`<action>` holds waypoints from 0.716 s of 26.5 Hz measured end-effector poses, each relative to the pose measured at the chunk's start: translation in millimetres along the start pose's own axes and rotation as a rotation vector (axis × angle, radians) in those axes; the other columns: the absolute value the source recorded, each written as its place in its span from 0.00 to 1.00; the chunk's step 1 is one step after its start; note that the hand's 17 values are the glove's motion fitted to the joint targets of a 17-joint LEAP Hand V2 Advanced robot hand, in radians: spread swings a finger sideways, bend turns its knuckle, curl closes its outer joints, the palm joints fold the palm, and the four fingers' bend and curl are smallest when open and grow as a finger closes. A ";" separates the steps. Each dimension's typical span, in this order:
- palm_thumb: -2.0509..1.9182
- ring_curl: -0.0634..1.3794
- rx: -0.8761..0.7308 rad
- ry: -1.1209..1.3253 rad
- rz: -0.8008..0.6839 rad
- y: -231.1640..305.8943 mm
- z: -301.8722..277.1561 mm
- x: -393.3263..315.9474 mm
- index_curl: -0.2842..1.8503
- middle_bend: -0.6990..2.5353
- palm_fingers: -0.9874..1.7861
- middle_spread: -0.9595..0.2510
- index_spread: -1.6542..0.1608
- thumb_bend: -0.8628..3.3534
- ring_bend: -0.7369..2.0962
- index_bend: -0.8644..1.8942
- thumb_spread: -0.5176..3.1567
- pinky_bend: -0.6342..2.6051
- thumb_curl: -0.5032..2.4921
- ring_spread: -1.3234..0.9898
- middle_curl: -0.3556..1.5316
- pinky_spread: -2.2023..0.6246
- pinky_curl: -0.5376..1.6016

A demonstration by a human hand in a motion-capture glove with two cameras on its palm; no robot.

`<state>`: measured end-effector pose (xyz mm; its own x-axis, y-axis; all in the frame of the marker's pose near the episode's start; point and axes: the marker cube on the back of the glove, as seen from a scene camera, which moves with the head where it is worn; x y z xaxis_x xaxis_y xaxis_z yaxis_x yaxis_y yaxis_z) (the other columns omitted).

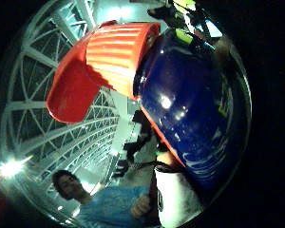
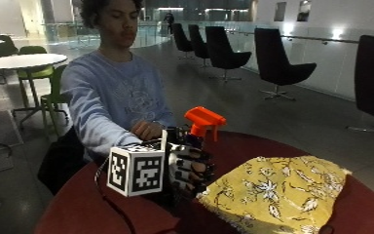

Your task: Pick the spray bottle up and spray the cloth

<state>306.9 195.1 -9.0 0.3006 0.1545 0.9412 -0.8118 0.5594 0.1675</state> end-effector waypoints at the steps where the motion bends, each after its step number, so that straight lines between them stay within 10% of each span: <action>1: 0.70 0.30 -0.048 -0.002 0.001 1.9 0.9 -4.3 0.29 0.30 0.76 0.74 0.77 0.18 0.44 0.37 0.38 0.26 0.33 0.56 0.41 0.86 0.41; 19: 0.67 0.31 -0.511 0.066 0.273 10.6 47.9 -17.0 0.30 0.29 0.77 0.75 0.81 0.20 0.44 0.36 0.44 0.26 0.31 0.58 0.42 0.86 0.42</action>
<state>269.2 159.3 -9.1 0.1582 0.3901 0.9071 -0.5246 0.8115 -0.2575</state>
